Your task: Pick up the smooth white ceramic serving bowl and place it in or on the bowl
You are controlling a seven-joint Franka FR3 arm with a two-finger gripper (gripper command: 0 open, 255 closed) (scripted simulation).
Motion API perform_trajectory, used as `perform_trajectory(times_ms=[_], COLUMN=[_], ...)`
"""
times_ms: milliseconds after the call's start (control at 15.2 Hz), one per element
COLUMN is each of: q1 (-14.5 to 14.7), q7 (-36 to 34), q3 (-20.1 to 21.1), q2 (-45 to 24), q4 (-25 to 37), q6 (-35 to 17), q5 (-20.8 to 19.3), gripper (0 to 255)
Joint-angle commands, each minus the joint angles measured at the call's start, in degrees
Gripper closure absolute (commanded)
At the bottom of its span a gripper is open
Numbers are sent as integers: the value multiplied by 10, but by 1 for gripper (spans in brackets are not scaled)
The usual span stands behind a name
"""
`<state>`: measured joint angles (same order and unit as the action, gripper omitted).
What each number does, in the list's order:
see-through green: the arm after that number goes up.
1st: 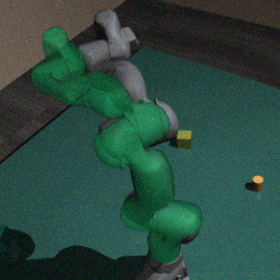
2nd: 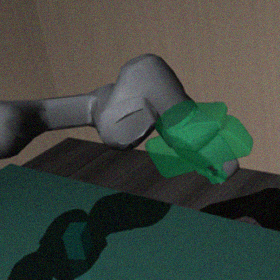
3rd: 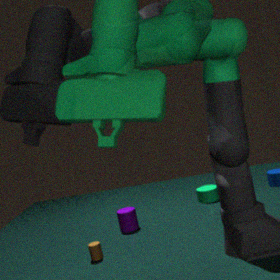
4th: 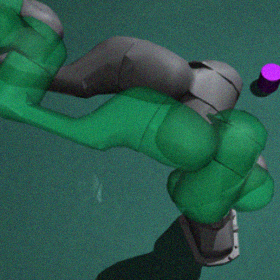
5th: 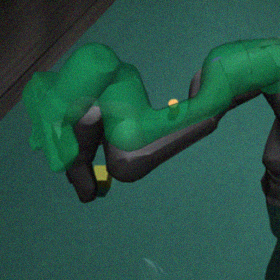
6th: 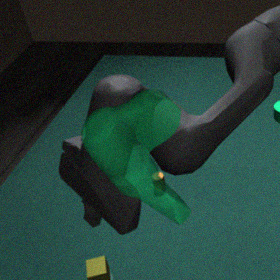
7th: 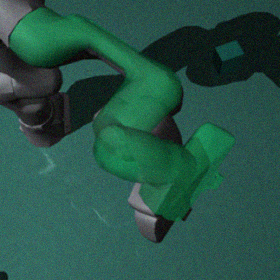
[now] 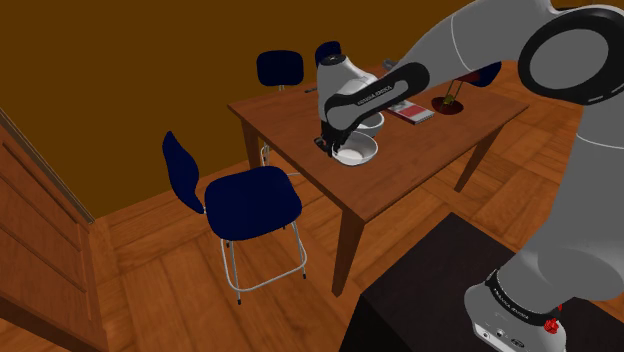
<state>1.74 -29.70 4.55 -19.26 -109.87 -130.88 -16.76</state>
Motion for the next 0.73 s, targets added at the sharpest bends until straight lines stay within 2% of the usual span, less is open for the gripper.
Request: perform_trajectory(times_ms=[0,660], q1=[0,-1], q7=[2,22], q3=[1,6], q2=[6,42], q4=[4,33], q6=[9,73], q5=[2,18], gripper=[255,255])
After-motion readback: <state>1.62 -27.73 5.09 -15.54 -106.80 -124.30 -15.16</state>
